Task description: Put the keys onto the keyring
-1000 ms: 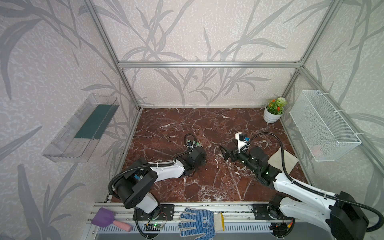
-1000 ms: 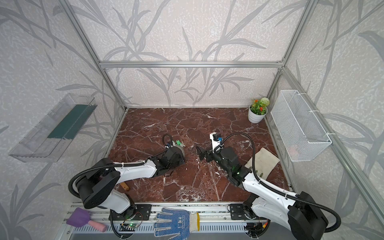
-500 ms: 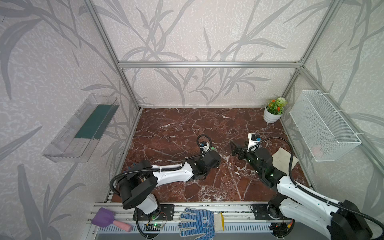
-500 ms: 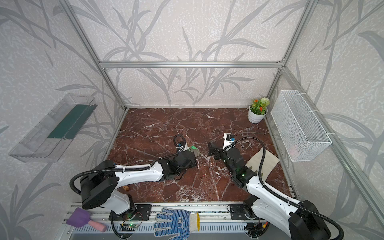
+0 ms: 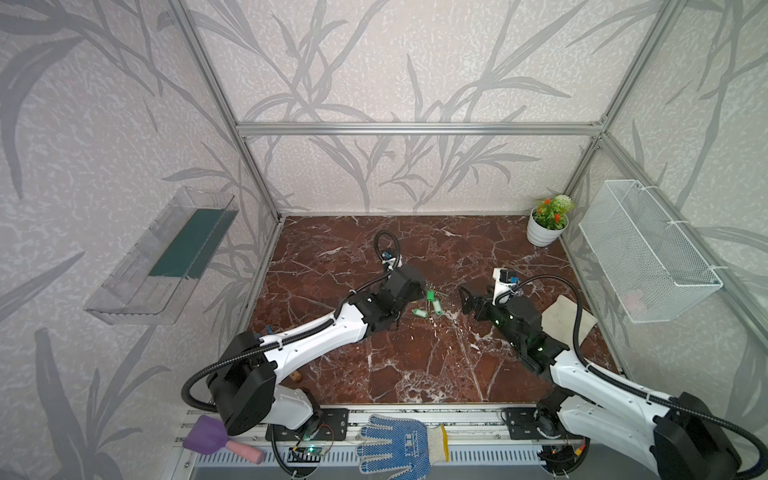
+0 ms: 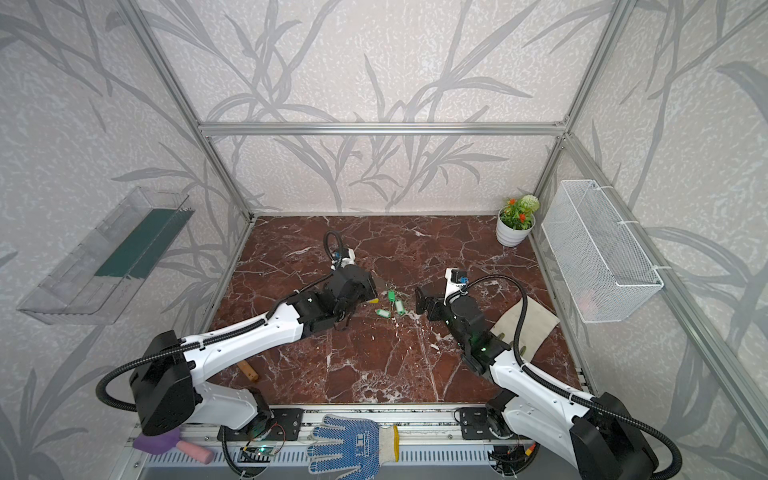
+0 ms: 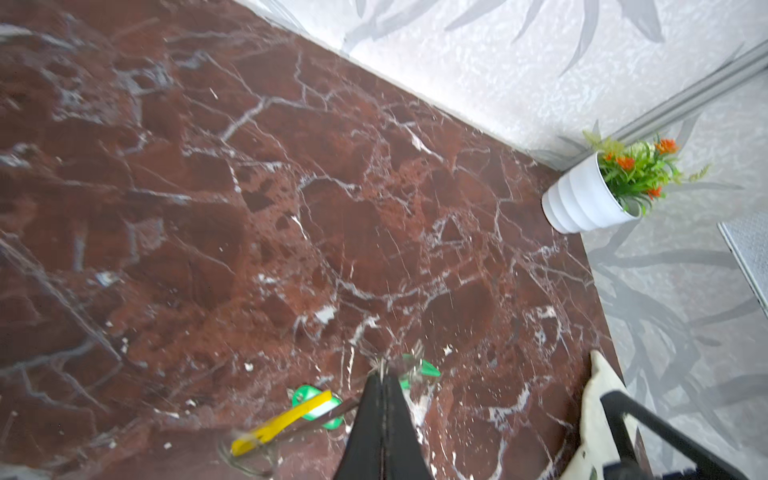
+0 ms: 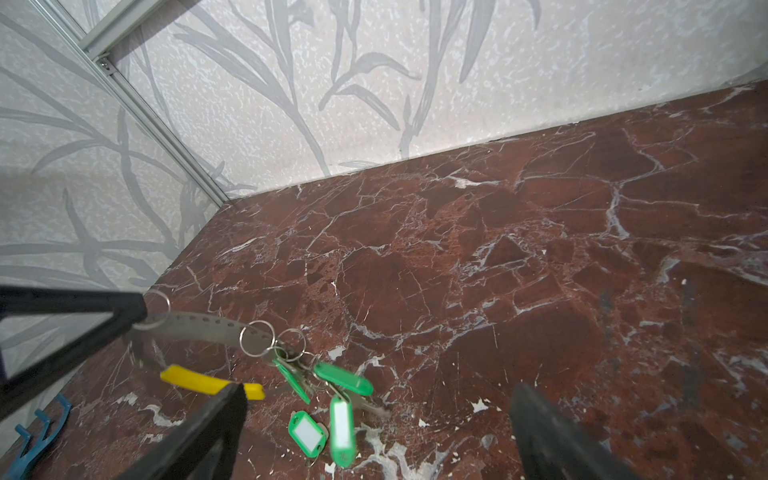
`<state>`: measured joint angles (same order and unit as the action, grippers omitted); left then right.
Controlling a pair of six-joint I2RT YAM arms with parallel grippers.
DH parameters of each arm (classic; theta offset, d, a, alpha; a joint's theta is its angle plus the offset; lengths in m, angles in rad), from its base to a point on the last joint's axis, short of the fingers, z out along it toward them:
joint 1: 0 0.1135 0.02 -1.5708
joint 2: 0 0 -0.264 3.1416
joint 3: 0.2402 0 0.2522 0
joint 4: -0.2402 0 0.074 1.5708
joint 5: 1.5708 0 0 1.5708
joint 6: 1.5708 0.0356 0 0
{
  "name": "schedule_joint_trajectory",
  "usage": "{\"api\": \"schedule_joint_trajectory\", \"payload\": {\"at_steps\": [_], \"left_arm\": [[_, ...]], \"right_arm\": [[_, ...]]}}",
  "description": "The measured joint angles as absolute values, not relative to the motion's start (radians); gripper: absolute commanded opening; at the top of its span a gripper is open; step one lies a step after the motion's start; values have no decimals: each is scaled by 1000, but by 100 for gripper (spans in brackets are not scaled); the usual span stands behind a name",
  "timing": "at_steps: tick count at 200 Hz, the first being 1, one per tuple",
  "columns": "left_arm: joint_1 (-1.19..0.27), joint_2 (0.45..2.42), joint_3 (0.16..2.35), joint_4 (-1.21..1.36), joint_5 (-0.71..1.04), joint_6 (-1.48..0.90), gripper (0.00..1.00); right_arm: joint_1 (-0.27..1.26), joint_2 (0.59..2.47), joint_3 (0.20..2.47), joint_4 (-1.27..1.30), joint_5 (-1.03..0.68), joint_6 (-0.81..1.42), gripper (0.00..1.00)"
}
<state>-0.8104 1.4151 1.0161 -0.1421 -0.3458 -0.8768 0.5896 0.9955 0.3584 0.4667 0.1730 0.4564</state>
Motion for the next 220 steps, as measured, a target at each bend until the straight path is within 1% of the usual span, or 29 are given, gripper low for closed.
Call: {"api": "schedule_joint_trajectory", "payload": {"at_steps": [15,38,75,103,133,173,194,220], "left_arm": [[-778,1415,1034,-158,-345,-834,0],[-769,1403,1045,-170,-340,-757,0],[-752,1330,1035,-203,-319,-631,0],[-746,1235,969,-207,-311,-540,0],[-742,1125,844,-187,-285,-445,0],[-742,976,675,-105,-157,-345,0],[-741,913,604,-23,-71,-313,0],[-741,882,535,84,29,-284,0]], "right_arm": [[590,1015,365,467,146,456,99],[590,1067,398,468,85,454,99],[590,1182,476,469,-29,458,99],[590,1237,485,480,-91,464,99],[590,1282,518,463,-145,480,99],[590,1296,560,450,-189,494,100],[590,1297,559,437,-219,508,92],[601,1297,560,407,-242,528,90]]}}
